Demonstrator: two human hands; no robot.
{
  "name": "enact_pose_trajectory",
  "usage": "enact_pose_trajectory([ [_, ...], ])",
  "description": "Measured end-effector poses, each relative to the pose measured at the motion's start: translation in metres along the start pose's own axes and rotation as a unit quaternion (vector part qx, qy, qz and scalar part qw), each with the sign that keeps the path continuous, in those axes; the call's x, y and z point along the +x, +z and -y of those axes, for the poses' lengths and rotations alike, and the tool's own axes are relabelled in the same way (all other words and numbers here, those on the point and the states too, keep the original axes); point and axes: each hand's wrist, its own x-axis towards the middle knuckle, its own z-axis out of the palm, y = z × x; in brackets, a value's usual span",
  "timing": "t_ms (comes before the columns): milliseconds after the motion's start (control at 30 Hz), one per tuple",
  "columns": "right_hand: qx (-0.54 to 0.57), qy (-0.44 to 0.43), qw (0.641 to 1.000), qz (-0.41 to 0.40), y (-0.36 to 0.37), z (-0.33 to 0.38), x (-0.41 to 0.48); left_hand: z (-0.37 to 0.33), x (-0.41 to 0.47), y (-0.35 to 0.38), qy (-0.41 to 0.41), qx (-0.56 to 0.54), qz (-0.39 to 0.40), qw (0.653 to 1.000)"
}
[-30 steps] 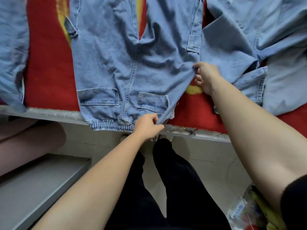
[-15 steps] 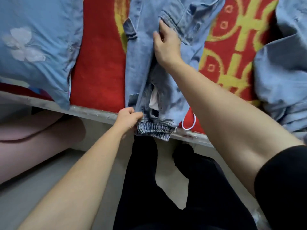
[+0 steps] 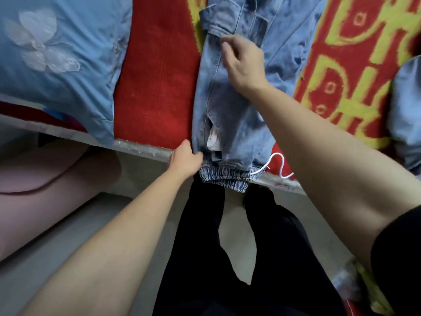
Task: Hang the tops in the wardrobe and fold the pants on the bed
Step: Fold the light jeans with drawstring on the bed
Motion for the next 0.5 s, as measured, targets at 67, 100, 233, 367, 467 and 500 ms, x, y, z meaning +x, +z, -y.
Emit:
enact_pose_trajectory([
  [67, 0.008, -0.002, 0.982, -0.186, -0.021, -0.011, -0.018, -0.005, -0.004, 0.004, -0.01, -0.014, -0.038, 0.999],
  [100, 0.001, 0.017, 0.967, -0.254, -0.031, -0.019, -0.027, -0.007, -0.005, 0.006, -0.016, -0.028, -0.05, 0.998],
  [233, -0.008, 0.321, 0.914, -0.247, -0.037, -0.07, -0.074, -0.017, -0.01, 0.021, -0.032, -0.081, -0.096, 0.992],
  [367, 0.07, 0.381, 0.922, -0.002, -0.021, -0.106, -0.138, -0.03, -0.021, 0.036, 0.014, -0.063, -0.147, 0.987],
  [467, 0.091, 0.322, 0.941, -0.055, -0.018, -0.113, -0.16, -0.036, -0.028, 0.04, 0.032, -0.099, -0.169, 0.98],
  [500, 0.091, 0.298, 0.944, -0.112, -0.021, -0.111, -0.162, -0.038, -0.031, 0.042, 0.04, -0.119, -0.172, 0.977],
])
